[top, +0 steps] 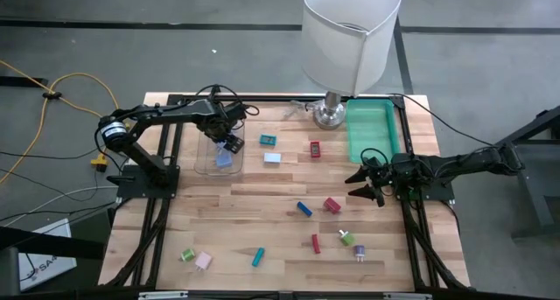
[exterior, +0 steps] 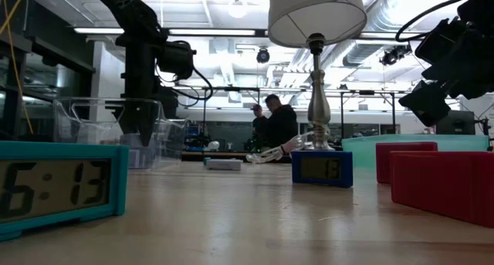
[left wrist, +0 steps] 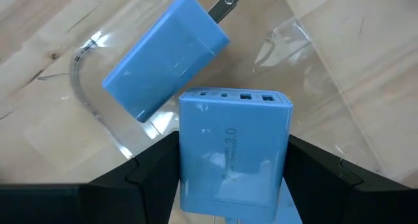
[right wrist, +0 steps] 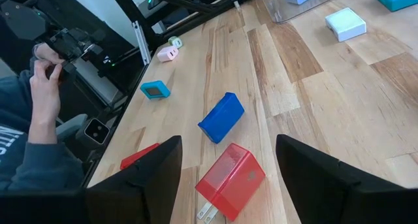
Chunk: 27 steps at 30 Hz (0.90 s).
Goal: Pick & Place Office items
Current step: Put the middle blue charger adapter into the transparent bin
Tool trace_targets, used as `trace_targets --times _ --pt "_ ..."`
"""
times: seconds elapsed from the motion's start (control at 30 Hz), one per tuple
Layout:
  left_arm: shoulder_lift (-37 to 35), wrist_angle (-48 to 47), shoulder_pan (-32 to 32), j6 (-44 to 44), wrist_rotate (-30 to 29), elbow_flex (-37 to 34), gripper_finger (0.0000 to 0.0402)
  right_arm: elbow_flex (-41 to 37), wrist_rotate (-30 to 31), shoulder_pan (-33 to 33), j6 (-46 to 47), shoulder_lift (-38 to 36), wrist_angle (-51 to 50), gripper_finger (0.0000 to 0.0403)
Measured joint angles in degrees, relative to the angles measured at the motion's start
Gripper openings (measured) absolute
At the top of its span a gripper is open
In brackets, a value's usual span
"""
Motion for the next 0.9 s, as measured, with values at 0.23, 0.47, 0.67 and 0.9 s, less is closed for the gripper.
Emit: trace_targets --times 0.23,0.47,0.67,0.9 --pt "0.0 -0.02 0.0 -0.24 0.14 0.02 0.0237 0.0 0.0 -0.02 0.0 0.0 -0.01 0.0235" --pt "0.0 -0.06 0.0 0.06 1.36 0.02 0.0259 0.0 0.0 0.0 0.0 0.0 -0.02 0.0235" --pt "0.0 -0.26 0.0 1.0 1.34 0.0 0.0316 0.0 0.0 0.0 0.0 0.0 0.0 0.0235" --pt "0.0 -0.62 0.0 1.03 1.31 0.02 0.0328 0.0 0.0 0.0 0.0 0.0 0.0 0.0235"
